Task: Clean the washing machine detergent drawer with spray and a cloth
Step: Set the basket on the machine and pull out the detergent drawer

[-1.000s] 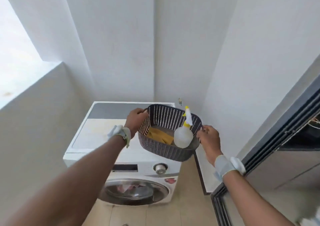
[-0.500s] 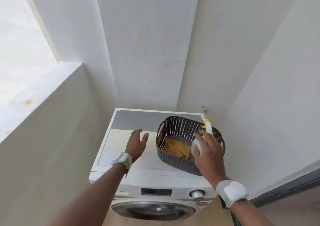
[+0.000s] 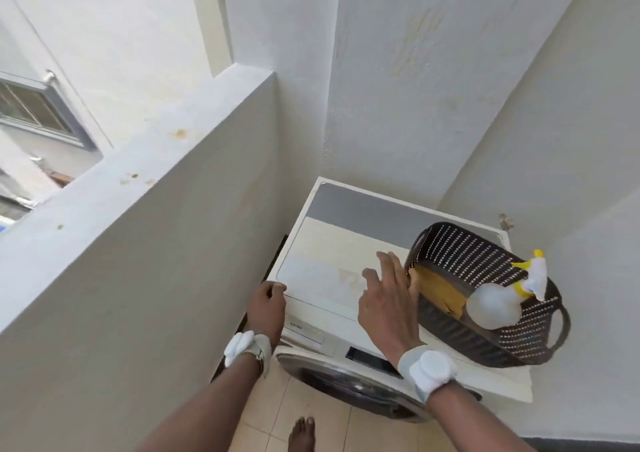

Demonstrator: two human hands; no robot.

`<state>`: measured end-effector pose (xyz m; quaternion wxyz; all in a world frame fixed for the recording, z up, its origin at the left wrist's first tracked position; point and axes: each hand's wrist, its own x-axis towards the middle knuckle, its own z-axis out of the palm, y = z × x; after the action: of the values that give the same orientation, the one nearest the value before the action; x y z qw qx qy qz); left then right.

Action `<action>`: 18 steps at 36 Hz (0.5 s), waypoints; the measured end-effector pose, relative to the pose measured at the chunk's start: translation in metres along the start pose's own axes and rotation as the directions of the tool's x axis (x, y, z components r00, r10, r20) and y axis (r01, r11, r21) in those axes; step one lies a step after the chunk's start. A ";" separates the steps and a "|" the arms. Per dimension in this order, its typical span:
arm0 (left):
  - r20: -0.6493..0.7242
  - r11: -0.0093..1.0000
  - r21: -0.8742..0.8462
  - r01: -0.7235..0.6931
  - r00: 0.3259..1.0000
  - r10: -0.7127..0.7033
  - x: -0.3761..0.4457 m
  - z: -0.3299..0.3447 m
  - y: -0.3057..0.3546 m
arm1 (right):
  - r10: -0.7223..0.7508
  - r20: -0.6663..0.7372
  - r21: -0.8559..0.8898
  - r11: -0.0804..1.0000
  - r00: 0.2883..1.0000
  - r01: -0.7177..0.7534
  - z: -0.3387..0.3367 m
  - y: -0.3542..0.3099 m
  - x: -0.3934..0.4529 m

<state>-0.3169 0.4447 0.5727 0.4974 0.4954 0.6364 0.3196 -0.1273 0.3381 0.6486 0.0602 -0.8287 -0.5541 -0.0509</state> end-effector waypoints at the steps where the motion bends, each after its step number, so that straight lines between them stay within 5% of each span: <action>1: -0.038 0.999 -0.004 0.044 0.998 -0.044 -0.002 -0.006 -0.005 | -0.054 0.016 0.024 0.998 0.998 0.053 0.005 -0.008 0.001; 6: -0.126 0.978 0.008 0.207 0.971 -0.205 -0.004 -0.008 -0.019 | -0.258 0.206 0.196 0.956 0.944 0.218 0.028 -0.030 0.005; 11: -0.160 0.914 -0.101 0.393 0.900 -0.405 -0.008 0.003 -0.012 | -0.270 0.511 0.294 0.947 0.816 0.129 0.053 -0.046 0.013; 14: 0.026 0.741 -0.359 0.568 0.799 -0.600 -0.009 0.014 -0.027 | -0.220 0.551 0.335 0.942 0.805 0.028 0.062 -0.047 0.013; 16: 0.220 0.590 -0.494 0.638 0.749 -0.625 -0.011 0.018 -0.045 | -0.197 0.551 0.354 0.935 0.811 -0.013 0.065 -0.045 0.013; 18: 0.301 0.552 -0.524 0.648 0.748 -0.591 -0.014 0.016 -0.045 | -0.185 0.540 0.376 0.926 0.821 -0.039 0.066 -0.041 0.013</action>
<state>-0.3153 0.4166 0.5312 0.7353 0.0689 0.6111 0.2849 -0.1587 0.3755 0.5872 0.0466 -0.7572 -0.5782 0.3003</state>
